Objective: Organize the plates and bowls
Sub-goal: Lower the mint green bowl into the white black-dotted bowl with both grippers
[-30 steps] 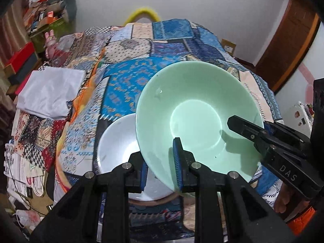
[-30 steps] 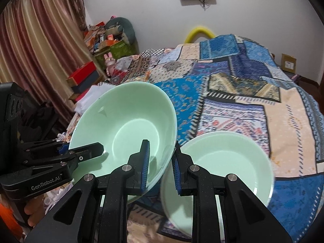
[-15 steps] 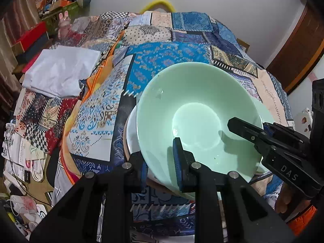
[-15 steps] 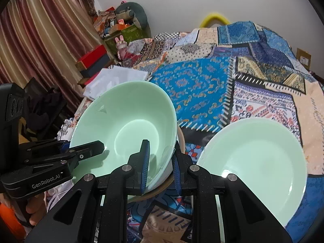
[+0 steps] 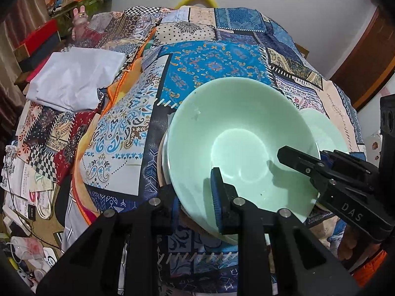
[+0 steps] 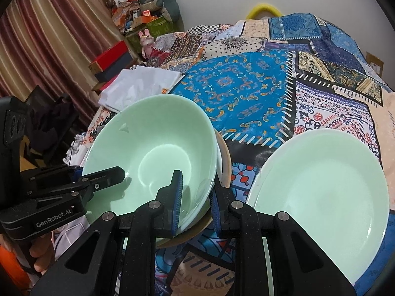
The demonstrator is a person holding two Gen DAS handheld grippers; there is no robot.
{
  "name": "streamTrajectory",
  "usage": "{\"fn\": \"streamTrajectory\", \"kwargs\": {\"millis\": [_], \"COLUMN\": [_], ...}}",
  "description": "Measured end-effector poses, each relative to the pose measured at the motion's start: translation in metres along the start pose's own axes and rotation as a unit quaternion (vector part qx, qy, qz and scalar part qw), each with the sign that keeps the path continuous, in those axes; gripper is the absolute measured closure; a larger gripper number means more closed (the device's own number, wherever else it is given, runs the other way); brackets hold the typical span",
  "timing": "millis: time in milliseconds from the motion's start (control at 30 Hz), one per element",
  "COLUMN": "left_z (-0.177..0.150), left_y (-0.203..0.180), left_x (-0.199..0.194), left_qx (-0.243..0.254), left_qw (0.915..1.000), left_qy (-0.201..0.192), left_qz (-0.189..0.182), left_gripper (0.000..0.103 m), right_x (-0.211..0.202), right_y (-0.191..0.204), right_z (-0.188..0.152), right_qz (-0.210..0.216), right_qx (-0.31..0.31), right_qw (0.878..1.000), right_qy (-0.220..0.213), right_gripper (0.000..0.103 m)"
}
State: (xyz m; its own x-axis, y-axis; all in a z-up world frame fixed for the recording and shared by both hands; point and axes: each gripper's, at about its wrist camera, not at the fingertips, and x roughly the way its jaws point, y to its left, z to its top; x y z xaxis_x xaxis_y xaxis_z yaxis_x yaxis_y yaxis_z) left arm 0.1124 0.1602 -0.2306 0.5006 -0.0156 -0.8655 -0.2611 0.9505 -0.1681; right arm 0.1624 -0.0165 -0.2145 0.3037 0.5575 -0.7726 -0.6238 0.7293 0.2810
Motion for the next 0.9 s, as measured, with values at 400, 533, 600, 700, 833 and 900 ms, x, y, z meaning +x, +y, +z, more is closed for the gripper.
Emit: {"fn": "streamTrajectory", "kwargs": {"millis": [400,533,600,700,833,900], "left_z": [0.000,0.002,0.004,0.008,0.011,0.013], "left_y": [-0.005,-0.008,-0.009,-0.009,-0.010,-0.010], "left_x": [0.012,0.011,0.012,0.013,0.012,0.010], "left_qx": [0.023,0.034,0.034,0.033,0.029,0.027], "left_qw": [0.9991,0.9984,0.9983,0.9986,0.9989,0.9991], "left_qy": [-0.013,-0.021,-0.022,-0.014,-0.001,0.005], "left_qz": [0.034,0.040,0.041,0.039,0.037,0.032], "left_gripper": [0.081,0.081,0.081,0.081,0.081,0.078], "right_x": [-0.005,-0.018,-0.020,-0.020,-0.018,-0.017], "right_y": [-0.001,-0.013,-0.016,-0.019,-0.024,-0.026], "right_z": [-0.001,-0.003,-0.003,-0.004,-0.004,-0.004], "right_qz": [-0.005,0.017,0.020,0.022,0.026,0.027], "right_qx": [-0.002,0.022,0.026,0.030,0.032,0.033], "right_qw": [1.000,0.999,0.999,0.999,0.999,0.999], "right_qy": [-0.005,-0.030,-0.034,-0.032,-0.026,-0.021], "right_gripper": [0.081,0.081,0.081,0.081,0.081,0.081]}}
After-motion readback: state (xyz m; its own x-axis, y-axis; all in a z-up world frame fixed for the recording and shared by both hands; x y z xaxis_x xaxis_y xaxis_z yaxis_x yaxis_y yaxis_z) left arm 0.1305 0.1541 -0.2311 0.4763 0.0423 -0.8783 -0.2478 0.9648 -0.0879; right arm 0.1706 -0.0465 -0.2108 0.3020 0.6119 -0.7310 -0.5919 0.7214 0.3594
